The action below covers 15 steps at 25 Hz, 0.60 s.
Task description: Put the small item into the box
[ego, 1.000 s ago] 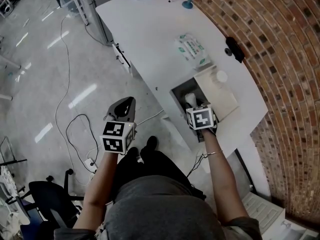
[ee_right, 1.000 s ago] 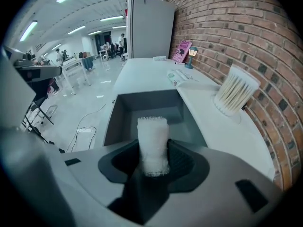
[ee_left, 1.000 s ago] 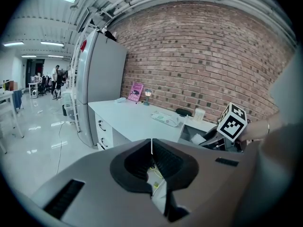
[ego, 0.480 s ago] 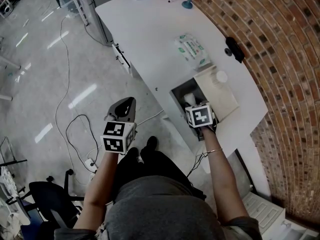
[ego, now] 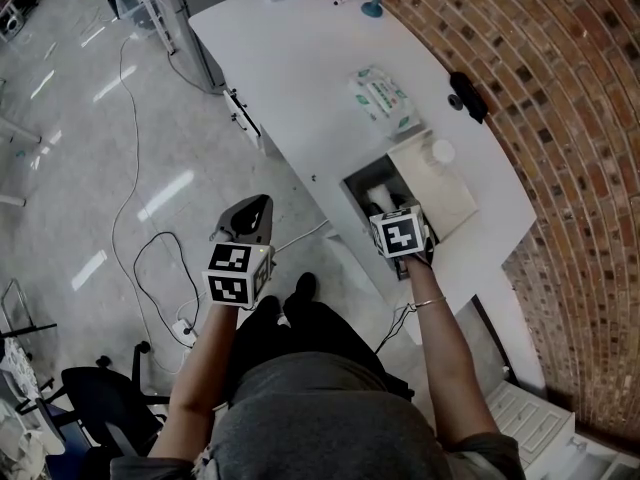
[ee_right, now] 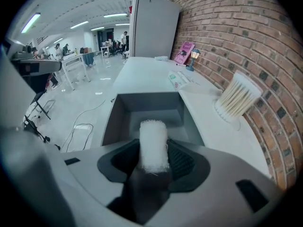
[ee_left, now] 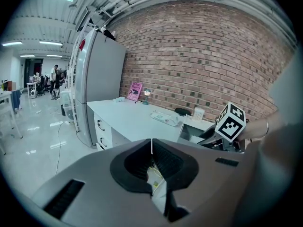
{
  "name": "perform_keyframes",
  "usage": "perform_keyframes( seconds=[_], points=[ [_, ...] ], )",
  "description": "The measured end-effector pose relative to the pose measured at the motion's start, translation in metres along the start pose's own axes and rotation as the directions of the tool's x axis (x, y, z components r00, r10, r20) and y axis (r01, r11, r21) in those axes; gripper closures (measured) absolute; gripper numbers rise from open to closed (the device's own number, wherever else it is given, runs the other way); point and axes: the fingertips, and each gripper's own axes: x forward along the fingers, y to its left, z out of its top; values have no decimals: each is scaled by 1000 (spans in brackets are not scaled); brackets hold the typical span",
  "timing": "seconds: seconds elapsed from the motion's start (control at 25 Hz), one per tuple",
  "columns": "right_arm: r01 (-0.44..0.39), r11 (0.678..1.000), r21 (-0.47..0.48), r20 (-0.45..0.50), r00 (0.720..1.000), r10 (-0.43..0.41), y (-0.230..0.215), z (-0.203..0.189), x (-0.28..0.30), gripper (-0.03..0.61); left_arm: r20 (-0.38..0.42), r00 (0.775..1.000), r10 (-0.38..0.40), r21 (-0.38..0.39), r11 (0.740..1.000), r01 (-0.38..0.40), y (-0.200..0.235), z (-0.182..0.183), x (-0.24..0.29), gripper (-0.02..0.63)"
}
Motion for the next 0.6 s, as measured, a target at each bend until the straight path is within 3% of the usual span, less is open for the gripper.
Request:
perform_keyframes(
  seconds=[0.6],
  points=[
    [17,994,105,189,981,-36,-1,26,-45,402,10,999,-43,20,999,43,-11,2,-3,588]
  ],
)
